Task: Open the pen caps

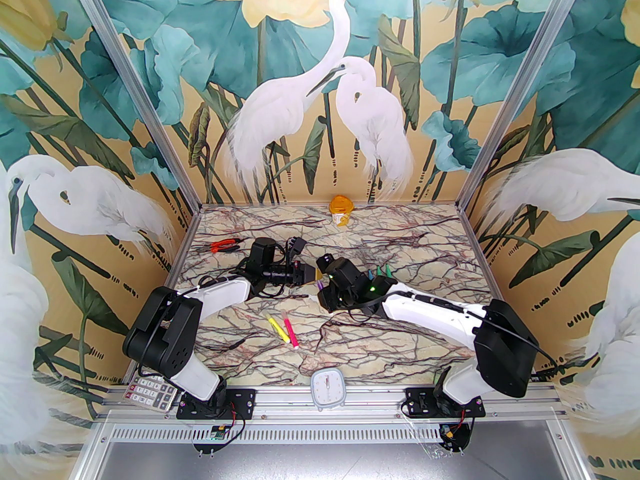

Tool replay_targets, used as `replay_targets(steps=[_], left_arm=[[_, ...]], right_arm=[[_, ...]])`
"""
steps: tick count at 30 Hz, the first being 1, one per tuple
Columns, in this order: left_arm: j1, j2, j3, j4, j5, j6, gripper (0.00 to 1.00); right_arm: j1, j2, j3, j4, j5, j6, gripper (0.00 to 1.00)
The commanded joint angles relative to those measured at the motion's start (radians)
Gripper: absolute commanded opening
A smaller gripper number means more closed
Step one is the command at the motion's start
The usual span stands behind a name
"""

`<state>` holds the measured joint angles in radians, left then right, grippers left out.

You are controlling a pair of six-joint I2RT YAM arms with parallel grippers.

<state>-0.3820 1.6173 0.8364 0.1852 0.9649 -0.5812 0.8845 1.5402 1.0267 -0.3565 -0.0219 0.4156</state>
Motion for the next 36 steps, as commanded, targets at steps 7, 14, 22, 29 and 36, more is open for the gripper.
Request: replay_targets(steps=[7, 14, 22, 29, 36], left_arm=[[-0.005, 0.009, 0.022, 0.104, 0.074, -0.073, 0.08], [-0.005, 0.006, 0.015, 0.137, 0.083, -0.098, 0.05], [-0.003, 0.009, 0.018, 0.14, 0.042, -0.11, 0.0], [0.039, 0.017, 0.026, 0.122, -0.026, -0.137, 0.0], [0.099, 0.024, 0.031, 0.139, -0.071, -0.196, 0.0]], right_arm=[[0.007, 0.023, -0.036, 0.083, 0.016, 0.002, 0.42], [0.005, 0.023, -0.048, 0.115, 0.007, 0.002, 0.31], [0.005, 0.002, -0.073, 0.088, 0.004, -0.001, 0.08], [0.008, -0.038, -0.119, 0.002, -0.03, -0.036, 0.02], [0.013, -0.074, -0.184, -0.008, -0.049, -0.044, 0.0]])
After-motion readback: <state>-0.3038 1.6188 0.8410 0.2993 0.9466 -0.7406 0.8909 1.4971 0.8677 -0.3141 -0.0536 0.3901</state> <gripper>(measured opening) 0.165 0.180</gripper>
